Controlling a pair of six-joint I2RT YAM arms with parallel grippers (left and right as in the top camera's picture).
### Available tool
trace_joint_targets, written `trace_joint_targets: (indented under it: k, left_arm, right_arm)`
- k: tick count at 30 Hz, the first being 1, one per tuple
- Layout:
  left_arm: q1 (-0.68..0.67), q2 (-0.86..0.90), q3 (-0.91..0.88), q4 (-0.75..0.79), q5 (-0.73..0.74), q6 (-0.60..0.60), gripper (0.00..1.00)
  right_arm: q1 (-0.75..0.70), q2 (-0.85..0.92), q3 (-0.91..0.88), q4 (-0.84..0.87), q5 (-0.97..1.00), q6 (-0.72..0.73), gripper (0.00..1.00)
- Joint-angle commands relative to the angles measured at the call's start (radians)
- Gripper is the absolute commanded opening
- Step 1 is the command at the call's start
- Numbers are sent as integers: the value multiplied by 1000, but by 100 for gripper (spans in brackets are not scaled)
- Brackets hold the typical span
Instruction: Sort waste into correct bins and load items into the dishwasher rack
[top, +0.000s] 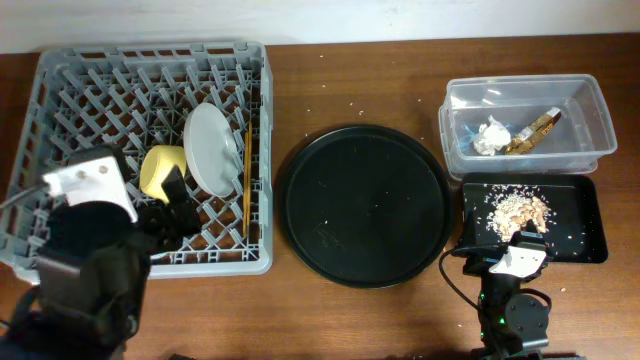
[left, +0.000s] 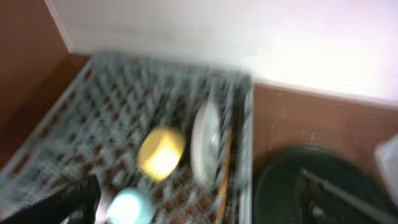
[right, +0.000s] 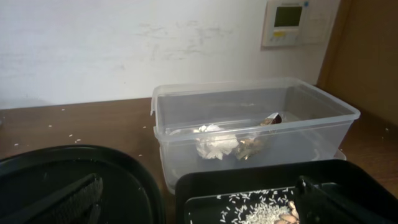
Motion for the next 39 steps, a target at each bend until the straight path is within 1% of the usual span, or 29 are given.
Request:
trace_joint_targets:
  k: [1,4,5,7,8,10,11,12,14,39]
  left_arm:
    - [111,-192,-395,343,110,70,100]
    - [187,-447,-909,827,141,69,100]
    - [203,-509,-1031,950,157,69,100]
    - [212,-628,-1237,1108,158,68,100]
    - [212,-686,-1310,1135,158,68,100]
    - [212,-822,-1416,1130,144,69,100]
    - [212,-846,-1438,1131,137,69,100]
    - [212,-902,-1496,1120,116,68,100]
    - [212,-902,-1495,1062,117,68,100]
    - [212,-901,-1495,1062,117,68,100]
  right_arm:
    - [-6,-6,-9,0,-1,11,98]
    - [-6,-6,-9,-1,-2,11,98]
    - [-6,-6,-9,-1,-1,11,98]
    - [-6,-6,-9,-1,-1,11,98]
    - [-6,-6,-9,0,-2,11,99]
    - [-6,-6,-9,0,-1,11,98]
    - [-6,-6,-9,-1,-2,11,98]
    - [-6,-6,-9,0,-2,11,98]
    - [-6,-6,-9,0,-1,11,98]
    - [-6,-6,-9,0,-1,11,98]
